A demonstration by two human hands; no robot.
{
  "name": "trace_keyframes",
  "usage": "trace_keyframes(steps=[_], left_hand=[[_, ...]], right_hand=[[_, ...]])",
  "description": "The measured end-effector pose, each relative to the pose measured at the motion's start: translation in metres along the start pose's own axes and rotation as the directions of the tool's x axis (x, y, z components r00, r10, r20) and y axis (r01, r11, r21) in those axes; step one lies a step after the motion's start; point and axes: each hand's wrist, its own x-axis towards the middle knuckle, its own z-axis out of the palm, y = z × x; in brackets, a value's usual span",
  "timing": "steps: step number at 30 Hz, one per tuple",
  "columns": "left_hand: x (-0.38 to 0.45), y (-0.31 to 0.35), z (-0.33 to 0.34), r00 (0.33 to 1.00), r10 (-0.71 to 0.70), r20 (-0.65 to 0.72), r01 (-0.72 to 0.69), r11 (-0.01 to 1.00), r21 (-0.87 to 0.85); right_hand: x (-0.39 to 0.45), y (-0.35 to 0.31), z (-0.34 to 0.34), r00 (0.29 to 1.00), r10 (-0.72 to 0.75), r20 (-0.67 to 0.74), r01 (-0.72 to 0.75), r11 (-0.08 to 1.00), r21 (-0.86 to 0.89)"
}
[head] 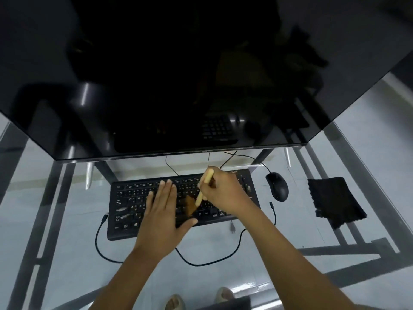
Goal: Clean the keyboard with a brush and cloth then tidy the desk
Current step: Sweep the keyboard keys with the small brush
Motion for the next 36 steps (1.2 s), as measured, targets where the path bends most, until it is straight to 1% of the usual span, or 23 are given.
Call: trace_keyframes(steps=[3, 4, 6, 7, 8, 9, 11, 12, 13, 15, 17, 19, 22, 23, 24, 26, 27, 28, 29, 30, 33, 34, 36], left_hand=[[0.006, 0.010, 0.006, 0.999, -0.005, 0.048, 0.004, 1.000, 0.013], [0.007, 0.012, 0.008, 0.999, -0.001, 0.054, 0.000, 1.000, 0.017], [0.007, 0.013, 0.013, 0.998, 0.010, 0.061, -0.011, 1.000, 0.028], [0.007, 0.013, 0.014, 0.998, 0.014, 0.064, -0.017, 0.999, 0.042], [0.008, 0.014, 0.016, 0.998, 0.017, 0.065, -0.021, 0.998, 0.059], [0.008, 0.016, 0.016, 0.998, 0.014, 0.066, -0.019, 0.997, 0.073], [0.012, 0.020, 0.016, 0.998, 0.011, 0.064, -0.016, 0.996, 0.083], [0.015, 0.022, 0.016, 0.998, 0.014, 0.060, -0.019, 0.996, 0.084], [0.017, 0.024, 0.016, 0.998, 0.019, 0.059, -0.024, 0.996, 0.083], [0.021, 0.028, 0.017, 0.997, 0.026, 0.069, -0.031, 0.997, 0.073], [0.025, 0.034, 0.017, 0.997, 0.029, 0.073, -0.033, 0.998, 0.055], [0.029, 0.038, 0.017, 0.997, 0.029, 0.070, -0.032, 0.998, 0.045], [0.030, 0.038, 0.020, 0.996, 0.029, 0.085, -0.035, 0.998, 0.059], [0.030, 0.038, 0.022, 0.995, 0.026, 0.092, -0.033, 0.997, 0.067], [0.029, 0.039, 0.023, 0.995, 0.021, 0.098, -0.028, 0.997, 0.070], [0.029, 0.041, 0.025, 0.995, 0.004, 0.104, -0.011, 0.997, 0.072], [0.030, 0.043, 0.026, 0.994, -0.008, 0.107, 0.001, 0.998, 0.067], [0.031, 0.044, 0.027, 0.994, -0.021, 0.110, 0.015, 0.998, 0.057], [0.031, 0.046, 0.028, 0.993, -0.033, 0.109, 0.028, 0.998, 0.047], [0.032, 0.047, 0.029, 0.994, -0.043, 0.103, 0.040, 0.998, 0.039], [0.031, 0.050, 0.030, 0.993, -0.058, 0.102, 0.055, 0.998, 0.032], [0.031, 0.048, 0.030, 0.993, -0.056, 0.099, 0.053, 0.998, 0.030], [0.030, 0.046, 0.030, 0.994, -0.048, 0.100, 0.046, 0.999, 0.025]], right_hand=[[0.000, 0.008, -0.011, 0.951, -0.057, -0.305, 0.056, 0.998, -0.012], [0.001, 0.012, -0.016, 0.953, -0.027, -0.300, 0.040, 0.999, 0.037], [0.003, 0.017, -0.023, 0.996, 0.068, -0.052, -0.063, 0.995, 0.082], [0.001, 0.018, -0.025, 0.996, 0.083, 0.036, -0.083, 0.997, 0.007], [0.001, 0.022, -0.027, 0.997, 0.072, 0.018, -0.071, 0.996, -0.056], [0.002, 0.024, -0.031, 0.995, 0.047, -0.090, -0.055, 0.994, -0.091], [0.004, 0.029, -0.041, 0.937, 0.036, -0.347, -0.043, 0.999, -0.013], [0.006, 0.032, -0.046, 0.921, 0.059, -0.384, -0.051, 0.998, 0.032], [0.008, 0.033, -0.048, 0.937, 0.080, -0.341, -0.066, 0.996, 0.052], [0.009, 0.039, -0.047, 0.973, 0.068, -0.220, -0.083, 0.995, -0.061], [0.008, 0.044, -0.048, 0.939, 0.000, -0.343, -0.051, 0.989, -0.139], [0.006, 0.048, -0.056, 0.909, -0.012, -0.416, -0.020, 0.997, -0.072], [-0.002, 0.053, -0.063, 0.981, 0.079, -0.180, -0.085, 0.996, -0.026], [-0.004, 0.055, -0.063, 0.978, 0.071, -0.197, -0.085, 0.994, -0.064], [-0.005, 0.056, -0.065, 0.954, 0.054, -0.294, -0.084, 0.992, -0.091], [-0.006, 0.060, -0.073, 0.901, 0.060, -0.429, -0.081, 0.996, -0.029], [-0.006, 0.061, -0.076, 0.916, 0.097, -0.390, -0.093, 0.995, 0.031], [-0.007, 0.061, -0.077, 0.953, 0.136, -0.270, -0.125, 0.991, 0.056], [-0.008, 0.062, -0.076, 0.977, 0.143, -0.157, -0.144, 0.990, 0.003], [-0.009, 0.062, -0.075, 0.983, 0.122, -0.135, -0.132, 0.989, -0.064], [-0.009, 0.063, -0.075, 0.920, 0.030, -0.391, -0.052, 0.998, -0.045], [-0.009, 0.063, -0.077, 0.914, 0.041, -0.404, -0.042, 0.999, 0.006], [-0.009, 0.061, -0.078, 0.958, 0.102, -0.268, -0.089, 0.994, 0.062]])
